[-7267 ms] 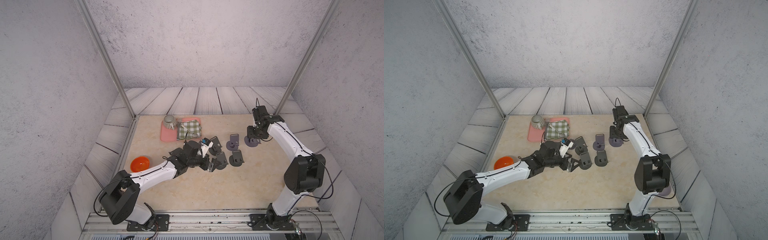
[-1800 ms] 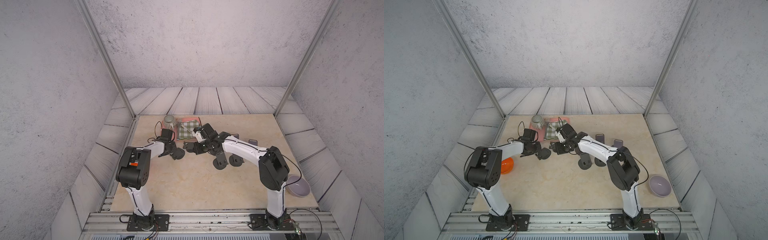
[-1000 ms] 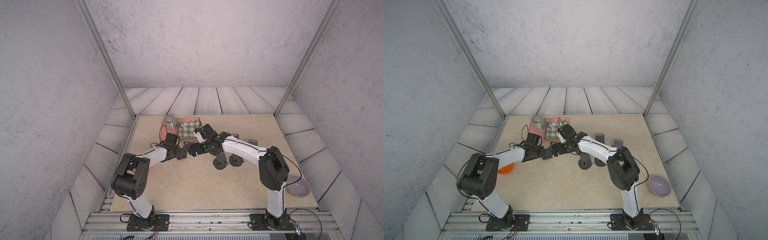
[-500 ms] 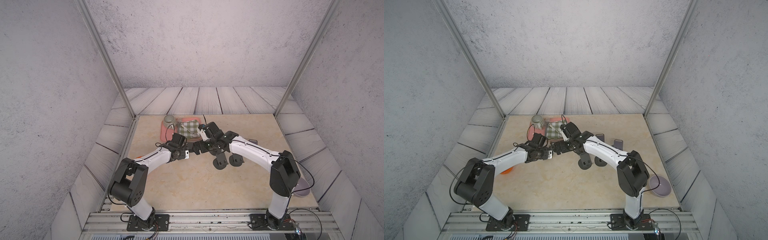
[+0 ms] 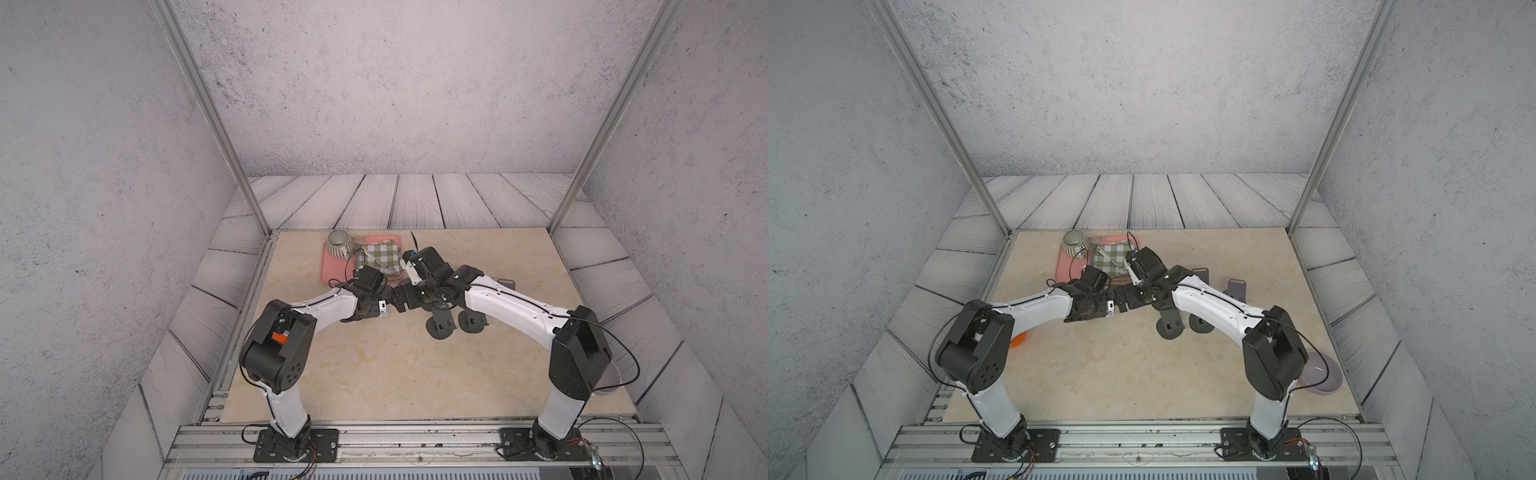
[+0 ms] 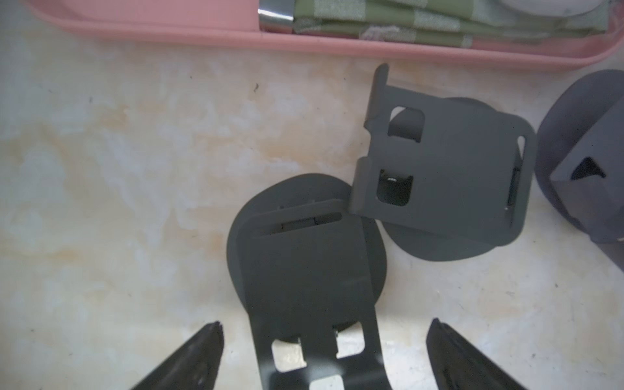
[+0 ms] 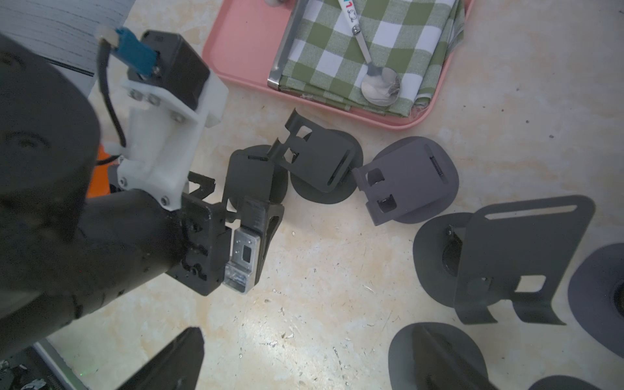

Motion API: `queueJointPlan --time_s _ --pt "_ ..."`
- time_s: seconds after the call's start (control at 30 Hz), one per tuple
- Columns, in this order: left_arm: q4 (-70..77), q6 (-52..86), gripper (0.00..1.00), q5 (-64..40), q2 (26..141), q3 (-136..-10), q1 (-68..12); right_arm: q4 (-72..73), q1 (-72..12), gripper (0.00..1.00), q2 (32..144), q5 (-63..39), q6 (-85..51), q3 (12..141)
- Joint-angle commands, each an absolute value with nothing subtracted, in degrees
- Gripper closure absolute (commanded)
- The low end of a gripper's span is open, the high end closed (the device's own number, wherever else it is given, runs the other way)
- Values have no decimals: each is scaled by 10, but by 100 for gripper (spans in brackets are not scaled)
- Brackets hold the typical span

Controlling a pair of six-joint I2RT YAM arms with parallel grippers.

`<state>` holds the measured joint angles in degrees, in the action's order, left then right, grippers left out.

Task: Open the phone stand
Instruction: Pick up the phone stand at the center of the board.

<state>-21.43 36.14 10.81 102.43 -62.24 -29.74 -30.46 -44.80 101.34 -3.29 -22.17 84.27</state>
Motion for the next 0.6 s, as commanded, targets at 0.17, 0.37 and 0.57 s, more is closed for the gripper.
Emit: queueJointPlan --time_s 0.17,0.37,0.57 --pt "-235 384 16 145 1058 -643 -300 -318 -448 1 987 -7 -212 834" --pt "-230 381 29 152 1073 -644 -300 -320 -447 1 986 0 -210 835" --pt "-223 377 44 152 1081 -642 -300 -323 -446 1 986 2 -211 835"
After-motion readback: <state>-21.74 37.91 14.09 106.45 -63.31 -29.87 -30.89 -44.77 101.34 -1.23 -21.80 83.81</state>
